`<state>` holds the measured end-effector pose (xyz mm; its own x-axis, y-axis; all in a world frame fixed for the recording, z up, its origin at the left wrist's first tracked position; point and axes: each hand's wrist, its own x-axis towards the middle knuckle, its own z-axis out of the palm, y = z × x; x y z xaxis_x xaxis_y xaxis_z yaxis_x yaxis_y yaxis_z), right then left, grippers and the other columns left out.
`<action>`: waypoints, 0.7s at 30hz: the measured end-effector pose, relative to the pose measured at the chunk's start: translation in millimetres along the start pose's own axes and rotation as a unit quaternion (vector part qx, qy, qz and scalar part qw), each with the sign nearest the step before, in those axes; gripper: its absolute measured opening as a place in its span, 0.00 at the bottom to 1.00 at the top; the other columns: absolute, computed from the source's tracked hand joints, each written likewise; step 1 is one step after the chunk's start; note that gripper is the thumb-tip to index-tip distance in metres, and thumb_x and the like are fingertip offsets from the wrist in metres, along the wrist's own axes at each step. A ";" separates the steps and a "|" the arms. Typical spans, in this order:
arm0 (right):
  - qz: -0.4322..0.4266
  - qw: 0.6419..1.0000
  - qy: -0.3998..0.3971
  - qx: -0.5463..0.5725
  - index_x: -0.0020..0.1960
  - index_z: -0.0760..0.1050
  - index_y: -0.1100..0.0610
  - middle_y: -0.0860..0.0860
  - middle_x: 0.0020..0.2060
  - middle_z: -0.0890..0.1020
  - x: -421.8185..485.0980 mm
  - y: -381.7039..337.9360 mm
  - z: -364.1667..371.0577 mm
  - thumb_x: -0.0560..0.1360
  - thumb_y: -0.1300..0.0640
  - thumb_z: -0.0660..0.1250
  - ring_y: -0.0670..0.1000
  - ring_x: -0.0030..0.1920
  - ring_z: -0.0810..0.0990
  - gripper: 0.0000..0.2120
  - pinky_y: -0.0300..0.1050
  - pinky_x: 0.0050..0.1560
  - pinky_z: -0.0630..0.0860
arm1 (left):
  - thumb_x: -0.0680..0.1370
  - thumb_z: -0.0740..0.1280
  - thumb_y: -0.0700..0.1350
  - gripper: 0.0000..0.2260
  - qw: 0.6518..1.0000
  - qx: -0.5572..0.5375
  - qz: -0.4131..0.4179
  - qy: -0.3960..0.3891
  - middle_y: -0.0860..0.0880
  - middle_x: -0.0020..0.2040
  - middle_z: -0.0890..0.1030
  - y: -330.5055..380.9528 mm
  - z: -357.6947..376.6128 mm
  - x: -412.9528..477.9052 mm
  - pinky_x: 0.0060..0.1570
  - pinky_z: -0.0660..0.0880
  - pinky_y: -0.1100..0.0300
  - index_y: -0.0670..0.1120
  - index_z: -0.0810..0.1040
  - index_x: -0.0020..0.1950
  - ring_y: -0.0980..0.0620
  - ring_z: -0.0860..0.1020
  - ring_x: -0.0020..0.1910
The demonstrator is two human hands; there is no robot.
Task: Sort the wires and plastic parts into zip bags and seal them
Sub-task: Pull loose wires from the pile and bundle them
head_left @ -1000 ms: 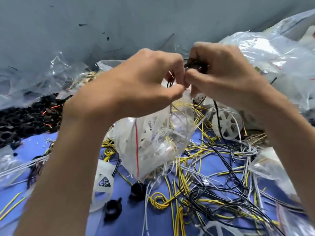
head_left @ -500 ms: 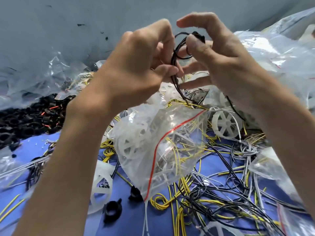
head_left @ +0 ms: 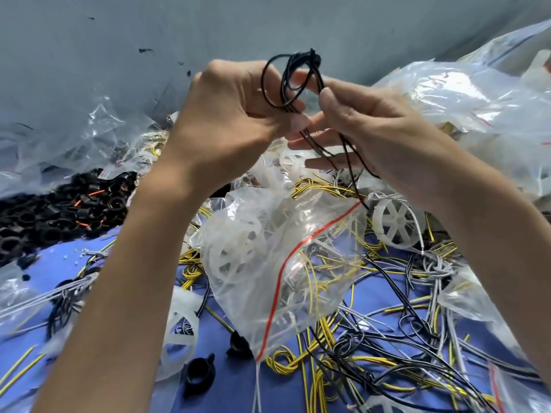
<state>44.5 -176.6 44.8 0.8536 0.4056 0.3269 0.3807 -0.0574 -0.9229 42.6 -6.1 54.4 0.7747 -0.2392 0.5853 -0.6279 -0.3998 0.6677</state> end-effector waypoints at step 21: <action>-0.145 0.930 0.067 -0.331 0.45 0.81 0.42 0.42 0.28 0.81 -3.3 -4.6 -6.4 0.71 0.58 0.71 0.37 0.28 0.75 0.10 0.26 0.32 0.68 | 0.71 0.66 0.58 0.16 0.982 0.035 -0.085 -0.166 0.44 0.43 0.85 -1.3 -8.4 -1.5 0.50 0.80 0.56 0.48 0.85 0.45 0.47 0.83 0.46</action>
<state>42.2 -183.4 49.3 0.7010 0.3761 0.6060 0.6989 -0.5313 -0.4787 41.6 2.3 56.5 0.8571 -0.4342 0.2772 -0.4890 -0.5166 0.7028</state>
